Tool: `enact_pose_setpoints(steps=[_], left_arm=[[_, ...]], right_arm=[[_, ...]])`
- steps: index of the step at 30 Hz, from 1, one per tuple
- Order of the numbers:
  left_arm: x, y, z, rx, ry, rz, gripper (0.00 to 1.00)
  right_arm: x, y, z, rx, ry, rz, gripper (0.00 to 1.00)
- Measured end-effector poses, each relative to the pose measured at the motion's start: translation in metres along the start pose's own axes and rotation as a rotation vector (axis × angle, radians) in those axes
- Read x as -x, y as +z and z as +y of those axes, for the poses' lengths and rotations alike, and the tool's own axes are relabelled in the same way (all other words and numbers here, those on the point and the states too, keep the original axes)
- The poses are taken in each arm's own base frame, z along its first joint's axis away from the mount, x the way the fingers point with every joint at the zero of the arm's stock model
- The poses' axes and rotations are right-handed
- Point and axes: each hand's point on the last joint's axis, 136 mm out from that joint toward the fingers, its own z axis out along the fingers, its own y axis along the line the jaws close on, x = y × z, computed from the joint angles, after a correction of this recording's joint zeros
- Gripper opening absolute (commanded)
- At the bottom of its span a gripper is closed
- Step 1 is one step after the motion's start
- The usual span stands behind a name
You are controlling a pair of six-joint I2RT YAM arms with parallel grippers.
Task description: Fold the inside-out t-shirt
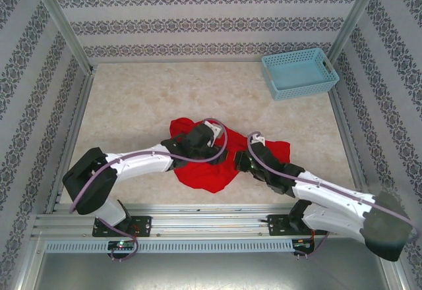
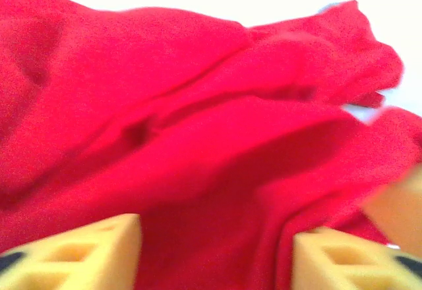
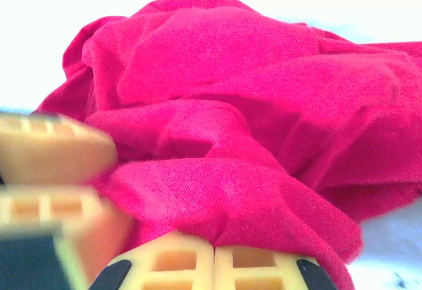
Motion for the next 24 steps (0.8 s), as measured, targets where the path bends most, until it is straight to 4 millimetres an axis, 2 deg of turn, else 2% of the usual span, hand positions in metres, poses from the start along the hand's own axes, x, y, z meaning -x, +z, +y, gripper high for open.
enact_pose_setpoints(steps=[4,6,8,10,13,16,18,19,20,22,23,24], left_arm=[[0.042,-0.004,0.019,0.093,-0.012,-0.044,0.85],[0.063,0.000,0.023,0.121,-0.015,-0.069,0.88],[0.076,0.010,0.027,0.147,-0.021,-0.068,0.88],[0.075,0.025,0.033,0.169,-0.022,-0.038,0.88],[0.054,0.052,0.047,0.208,-0.022,0.054,0.85],[0.024,0.071,0.061,0.248,-0.018,0.159,0.70],[0.010,0.080,0.068,0.276,-0.016,0.212,0.54],[0.005,0.084,0.073,0.293,-0.021,0.230,0.42],[0.004,0.086,0.077,0.306,-0.031,0.240,0.28],[0.007,0.085,0.086,0.326,-0.060,0.239,0.09],[0.009,0.084,0.093,0.340,-0.078,0.235,0.02],[0.012,0.082,0.100,0.356,-0.101,0.229,0.00]], right_arm=[[-0.010,-0.017,-0.008,-0.025,-0.009,0.027,0.00],[-0.015,-0.024,-0.013,-0.036,-0.004,0.040,0.00],[-0.021,-0.027,-0.020,-0.053,0.005,0.052,0.00],[-0.027,-0.029,-0.028,-0.076,0.009,0.068,0.00],[-0.033,-0.031,-0.038,-0.116,0.015,0.089,0.00],[-0.036,-0.033,-0.044,-0.136,0.019,0.103,0.00],[-0.040,-0.035,-0.048,-0.155,0.028,0.116,0.00],[-0.042,-0.035,-0.051,-0.165,0.030,0.124,0.00],[-0.044,-0.036,-0.053,-0.176,0.032,0.132,0.00],[-0.048,-0.037,-0.057,-0.193,0.039,0.148,0.00],[-0.050,-0.038,-0.059,-0.199,0.043,0.157,0.00],[-0.051,-0.038,-0.060,-0.203,0.044,0.162,0.00]])
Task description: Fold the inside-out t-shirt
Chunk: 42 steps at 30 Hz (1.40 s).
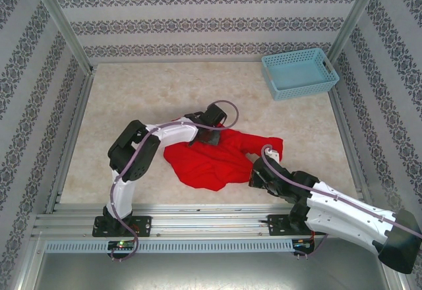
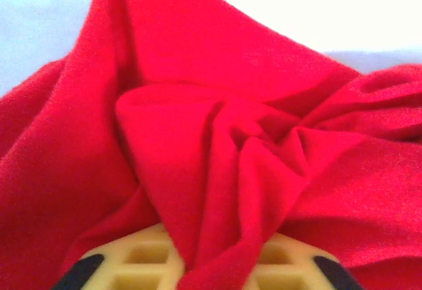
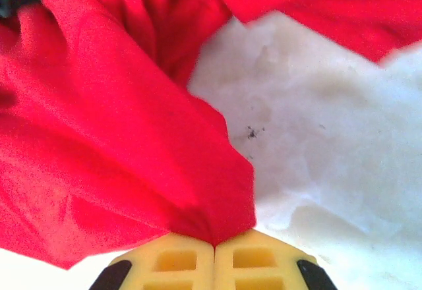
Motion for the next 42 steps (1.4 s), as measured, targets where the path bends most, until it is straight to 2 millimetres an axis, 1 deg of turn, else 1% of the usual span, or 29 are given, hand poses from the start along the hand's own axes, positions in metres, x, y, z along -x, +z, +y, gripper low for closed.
enact_pose_setpoints(steps=[2,4,5,7,9,12,14,15,16,17,19,23,24,26,28,30,32,34,35,37,40,41,42], left_arm=[[0.008,0.001,0.023,0.040,-0.076,-0.011,0.00],[0.011,0.000,0.049,0.083,-0.156,-0.020,0.00],[0.009,-0.003,0.064,0.107,-0.200,-0.026,0.00],[-0.001,-0.013,0.088,0.149,-0.265,-0.031,0.00],[-0.009,-0.030,0.104,0.182,-0.313,-0.050,0.00],[-0.008,-0.056,0.112,0.195,-0.350,-0.112,0.00],[-0.006,-0.070,0.114,0.191,-0.369,-0.149,0.00],[-0.006,-0.074,0.115,0.191,-0.376,-0.158,0.00],[-0.007,-0.076,0.116,0.190,-0.380,-0.165,0.00],[-0.009,-0.076,0.116,0.188,-0.383,-0.166,0.00],[-0.013,-0.073,0.116,0.190,-0.381,-0.160,0.00],[-0.025,-0.068,0.117,0.200,-0.373,-0.138,0.00],[-0.025,-0.067,0.117,0.200,-0.374,-0.138,0.00],[-0.025,-0.067,0.117,0.199,-0.374,-0.140,0.00],[-0.025,-0.067,0.117,0.198,-0.374,-0.140,0.00],[-0.024,-0.067,0.117,0.198,-0.373,-0.142,0.00],[-0.024,-0.067,0.117,0.197,-0.369,-0.143,0.00],[-0.023,-0.067,0.116,0.194,-0.364,-0.144,0.00],[-0.023,-0.067,0.116,0.192,-0.361,-0.143,0.00],[-0.022,-0.067,0.115,0.185,-0.358,-0.145,0.00],[-0.021,-0.067,0.113,0.176,-0.354,-0.148,0.00],[-0.021,-0.067,0.112,0.173,-0.354,-0.148,0.00],[-0.021,-0.067,0.112,0.170,-0.353,-0.147,0.00]], right_arm=[[-0.001,0.000,0.000,-0.001,0.000,0.005,0.00],[-0.001,0.001,0.000,-0.001,-0.002,0.007,0.00],[-0.001,0.001,0.001,-0.003,-0.005,0.009,0.00],[0.002,0.001,0.005,-0.005,-0.011,0.008,0.00],[0.008,-0.001,0.012,-0.004,-0.024,0.002,0.00],[0.018,-0.004,0.021,-0.009,-0.047,-0.017,0.00],[0.022,-0.004,0.027,-0.001,-0.069,-0.021,0.00],[0.023,-0.005,0.030,0.010,-0.079,-0.019,0.00],[0.025,-0.006,0.035,0.027,-0.087,-0.021,0.07],[0.027,-0.009,0.041,0.051,-0.095,-0.024,0.14],[0.034,-0.017,0.056,0.106,-0.112,-0.040,0.23],[0.057,-0.042,0.084,0.228,-0.122,-0.127,0.31],[0.060,-0.047,0.087,0.246,-0.124,-0.144,0.31],[0.064,-0.048,0.085,0.239,-0.122,-0.161,0.35],[0.068,-0.039,0.075,0.193,-0.108,-0.158,0.38],[0.069,-0.020,0.057,0.127,-0.079,-0.137,0.41],[0.061,0.008,0.031,0.047,-0.047,-0.085,0.43],[0.049,0.028,0.009,-0.014,-0.032,-0.029,0.44],[0.043,0.036,0.003,-0.037,-0.033,0.000,0.44],[0.037,0.048,-0.001,-0.055,-0.047,0.044,0.43],[0.033,0.065,0.003,-0.044,-0.061,0.083,0.43],[0.033,0.071,0.006,-0.034,-0.063,0.094,0.42],[0.032,0.076,0.009,-0.023,-0.063,0.106,0.39]])
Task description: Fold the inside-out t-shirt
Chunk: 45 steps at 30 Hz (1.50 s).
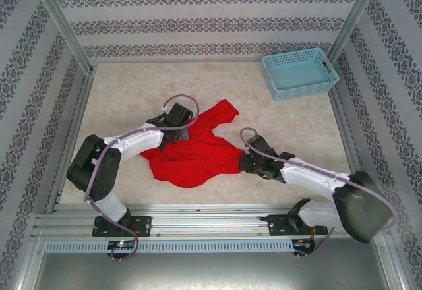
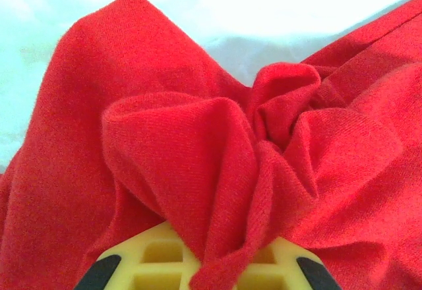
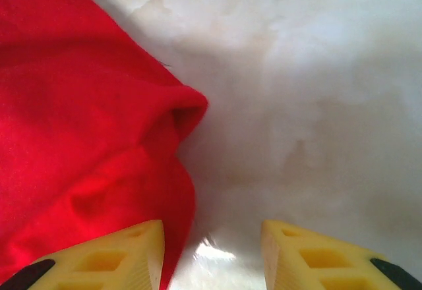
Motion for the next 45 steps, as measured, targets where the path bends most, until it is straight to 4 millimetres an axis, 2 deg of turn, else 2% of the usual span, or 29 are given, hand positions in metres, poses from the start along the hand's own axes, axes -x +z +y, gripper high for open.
enact_pose_setpoints(steps=[4,8,10,13,18,24,29,32,33,34,36,38,42,45], left_arm=[[-0.001,0.000,-0.001,-0.006,0.000,0.005,0.00],[-0.003,0.001,0.003,0.008,0.002,0.005,0.00],[-0.001,0.001,0.005,0.024,0.000,-0.006,0.00],[0.000,0.001,0.013,0.063,-0.012,-0.018,0.00],[-0.002,-0.001,0.033,0.166,-0.045,-0.027,0.00],[-0.002,-0.006,0.051,0.260,-0.092,-0.043,0.00],[-0.004,-0.006,0.052,0.264,-0.102,-0.040,0.00],[-0.004,-0.004,0.045,0.228,-0.102,-0.032,0.00],[-0.004,-0.004,0.042,0.214,-0.099,-0.029,0.00],[-0.003,-0.003,0.039,0.197,-0.097,-0.028,0.00],[-0.003,-0.001,0.033,0.165,-0.085,-0.025,0.00],[-0.004,0.000,0.029,0.143,-0.071,-0.017,0.00],[-0.005,0.002,0.021,0.099,-0.043,-0.003,0.00],[-0.007,0.003,0.017,0.077,-0.025,0.007,0.00]], right_arm=[[0.004,0.015,0.010,0.018,-0.011,0.023,0.20],[0.008,0.016,0.016,0.039,-0.028,0.009,0.00],[0.009,0.012,0.020,0.045,-0.043,-0.005,0.00],[0.012,-0.007,0.028,0.051,-0.087,-0.054,0.00],[0.026,-0.058,0.050,0.073,-0.159,-0.186,0.00],[0.034,-0.105,0.063,0.066,-0.216,-0.285,0.00],[0.035,-0.136,0.090,0.119,-0.304,-0.354,0.00],[0.036,-0.138,0.104,0.143,-0.330,-0.360,0.00],[0.036,-0.134,0.108,0.144,-0.337,-0.350,0.02],[0.034,-0.130,0.112,0.147,-0.344,-0.336,0.09],[0.029,-0.118,0.118,0.155,-0.357,-0.299,0.33],[0.025,-0.111,0.121,0.157,-0.366,-0.279,0.43],[0.033,-0.111,0.114,0.147,-0.350,-0.291,0.43],[0.048,-0.099,0.083,0.087,-0.265,-0.292,0.43]])
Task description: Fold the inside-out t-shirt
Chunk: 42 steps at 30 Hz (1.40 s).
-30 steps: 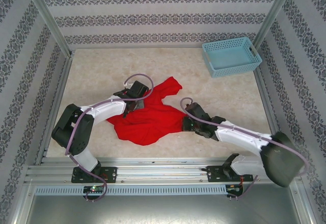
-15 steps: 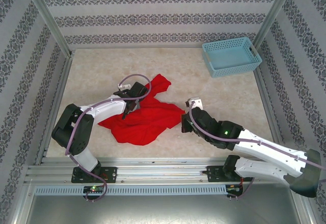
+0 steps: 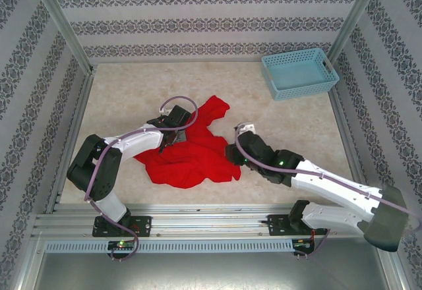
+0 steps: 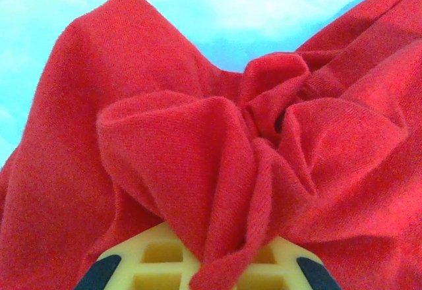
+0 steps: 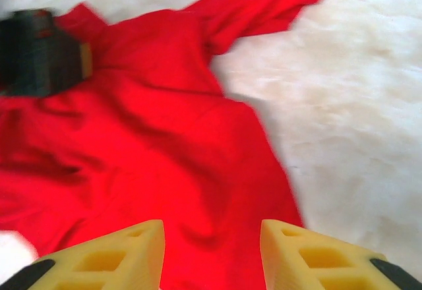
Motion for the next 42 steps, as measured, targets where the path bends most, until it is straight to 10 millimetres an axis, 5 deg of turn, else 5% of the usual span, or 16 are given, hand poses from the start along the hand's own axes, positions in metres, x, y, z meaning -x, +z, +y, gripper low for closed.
enact_pose_setpoints(steps=[6,13,19,26,29,33,38,42], left_arm=[[-0.001,0.000,-0.002,-0.010,0.038,0.008,0.03],[-0.003,0.001,-0.003,-0.016,0.076,0.017,0.09],[-0.007,0.001,-0.010,-0.054,0.104,0.042,0.08],[-0.009,0.000,-0.012,-0.071,0.115,0.050,0.03],[-0.009,-0.001,-0.012,-0.075,0.116,0.046,0.00],[-0.007,-0.002,-0.011,-0.070,0.124,0.039,0.00],[-0.007,-0.004,-0.005,-0.052,0.127,0.027,0.00],[-0.008,-0.004,-0.006,-0.057,0.126,0.027,0.00]], right_arm=[[-0.042,0.024,-0.051,-0.106,0.087,0.118,0.44],[-0.085,0.055,-0.049,-0.079,0.092,0.262,0.51],[-0.099,0.088,-0.053,-0.130,0.066,0.336,0.49],[-0.090,0.102,-0.055,-0.190,0.013,0.366,0.04],[-0.077,0.106,-0.048,-0.165,-0.001,0.321,0.00],[-0.051,0.084,-0.048,-0.170,-0.012,0.229,0.00],[0.010,0.020,-0.048,-0.161,0.014,0.004,0.00],[0.033,-0.023,-0.049,-0.125,0.052,-0.121,0.05]])
